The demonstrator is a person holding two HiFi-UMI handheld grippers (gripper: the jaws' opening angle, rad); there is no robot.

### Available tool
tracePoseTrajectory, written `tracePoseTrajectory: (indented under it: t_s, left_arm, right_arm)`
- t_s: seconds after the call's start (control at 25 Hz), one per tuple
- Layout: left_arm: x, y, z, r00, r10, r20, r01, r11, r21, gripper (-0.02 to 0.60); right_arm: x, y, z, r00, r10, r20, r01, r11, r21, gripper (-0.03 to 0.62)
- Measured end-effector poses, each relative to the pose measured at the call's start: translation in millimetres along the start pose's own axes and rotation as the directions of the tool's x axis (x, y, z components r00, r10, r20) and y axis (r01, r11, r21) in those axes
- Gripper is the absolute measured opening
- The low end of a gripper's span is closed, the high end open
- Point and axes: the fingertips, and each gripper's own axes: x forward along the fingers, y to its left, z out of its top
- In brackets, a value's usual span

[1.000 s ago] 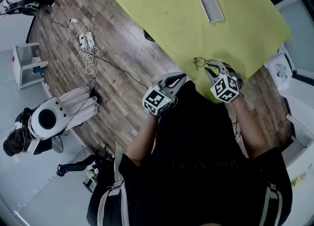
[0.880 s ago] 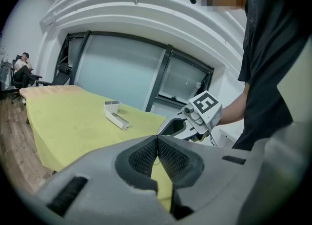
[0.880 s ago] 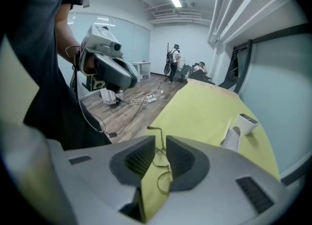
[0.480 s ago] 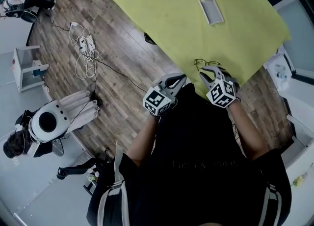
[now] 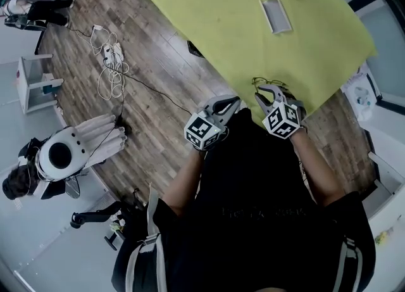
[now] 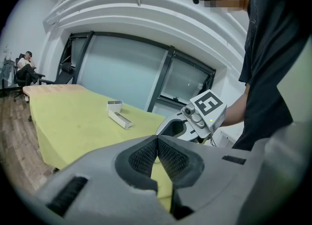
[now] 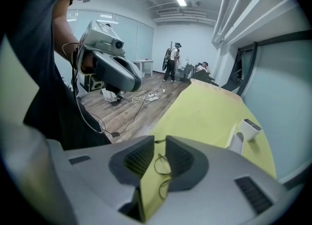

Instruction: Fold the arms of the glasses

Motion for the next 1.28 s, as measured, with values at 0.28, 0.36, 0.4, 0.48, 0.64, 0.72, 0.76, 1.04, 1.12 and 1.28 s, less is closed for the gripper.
tracePoseTrajectory:
  t_s: [0.28, 0.36, 0.4, 0.48, 0.64, 0.72, 0.76, 1.04, 1.12, 1.28]
  left_arm:
    - [-4, 2, -4, 1.000, 0.011, -0.010, -0.011, 1.000, -0.003, 0.018]
    - [-2, 1, -2, 1.000, 0.006, -0.008, -0.006, 1.000, -0.002, 0.018]
    - [-1, 1, -1, 1.000, 0.004, -0.006, -0.004, 1.000, -0.003, 0.018]
    - [1, 0, -2, 1.000, 0.002, -0.005, -0.002, 1.000, -0.007, 0.018]
    - [4, -3, -4, 1.000, -0.015, -0.012, 0.015, 1.000, -0.014, 0.018]
    - [7, -5, -4, 1.000, -0.023, -0.013, 0.022, 1.000, -0.017, 0.018]
    - [8, -5, -4, 1.000, -0.025, -0.013, 0.025, 1.000, -0.017, 0.018]
    - [9, -3, -9, 0.999, -0.029, -0.031, 0.028, 0.999, -0.029, 0.018]
    - [9, -3, -10, 0.999, -0.032, -0.038, 0.031, 0.999, -0.031, 0.018]
    - [10, -4, -11, 0.998, -0.037, -0.050, 0.036, 0.999, -0.025, 0.018]
  right_arm:
    - [1, -2, -7, 1.000, 0.003, -0.029, -0.003, 1.000, 0.001, 0.054]
    - [-1, -3, -9, 1.000, 0.010, -0.025, -0.009, 1.000, 0.013, 0.051]
    - [-1, -3, -10, 1.000, 0.011, -0.024, -0.011, 1.000, 0.018, 0.049]
    - [-3, -5, -14, 1.000, 0.009, -0.023, -0.008, 0.999, 0.033, 0.048]
    - [-8, -9, -23, 1.000, 0.001, -0.022, 0.001, 0.997, 0.074, 0.048]
    - [-11, -11, -32, 1.000, -0.002, -0.026, 0.005, 0.996, 0.094, 0.048]
    - [-13, -13, -37, 0.999, -0.005, -0.032, 0.008, 0.995, 0.104, 0.048]
    - [-20, -21, -77, 0.995, -0.030, -0.100, 0.045, 0.988, 0.151, 0.048]
    - [-19, -21, -85, 0.993, -0.030, -0.114, 0.048, 0.986, 0.158, 0.048]
    - [-17, -23, -98, 0.990, -0.033, -0.135, 0.056, 0.984, 0.171, 0.046]
